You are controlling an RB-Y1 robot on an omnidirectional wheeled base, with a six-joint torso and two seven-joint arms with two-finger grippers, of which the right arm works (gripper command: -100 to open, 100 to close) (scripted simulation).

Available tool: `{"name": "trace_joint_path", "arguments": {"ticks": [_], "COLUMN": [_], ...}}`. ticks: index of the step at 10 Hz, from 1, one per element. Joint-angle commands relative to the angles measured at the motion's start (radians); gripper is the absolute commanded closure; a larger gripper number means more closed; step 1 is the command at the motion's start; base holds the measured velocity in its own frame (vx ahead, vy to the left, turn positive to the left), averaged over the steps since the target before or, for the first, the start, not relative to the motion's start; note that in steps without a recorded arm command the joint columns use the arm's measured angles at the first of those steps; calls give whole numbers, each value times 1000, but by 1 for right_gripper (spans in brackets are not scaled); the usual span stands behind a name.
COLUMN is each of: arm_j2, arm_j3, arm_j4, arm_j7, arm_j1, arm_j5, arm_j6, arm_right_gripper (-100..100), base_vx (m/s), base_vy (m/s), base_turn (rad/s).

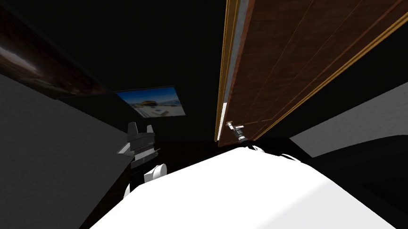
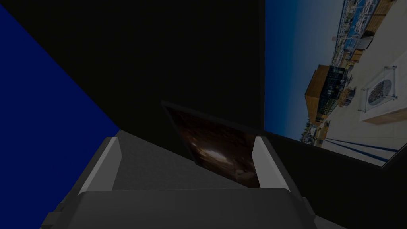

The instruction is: Pull the door open

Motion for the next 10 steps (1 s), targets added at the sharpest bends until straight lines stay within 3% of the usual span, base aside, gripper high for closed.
{"name": "trace_joint_path", "arguments": {"ticks": [1, 2, 6, 7, 10], "arm_j2": [-15, -9, -42, -57, -77], "arm_j3": [16, 10, 48, 62, 82], "arm_j4": [-13, -8, -5, -4, -2], "arm_j7": [-19, -12, -48, -62, -82], "arm_j1": [17, 10, 55, 73, 98], "arm_j5": [7, 4, 8, 9, 11], "arm_j6": [-15, -7, -73, -100, -138], "arm_right_gripper": [100, 100, 100, 100, 100], "base_vx": [-203, -91, -179, -211, -172], "base_vy": [-64, -29, -50, -74, -49], "base_turn": [103, 29, 136, 179, 107]}}
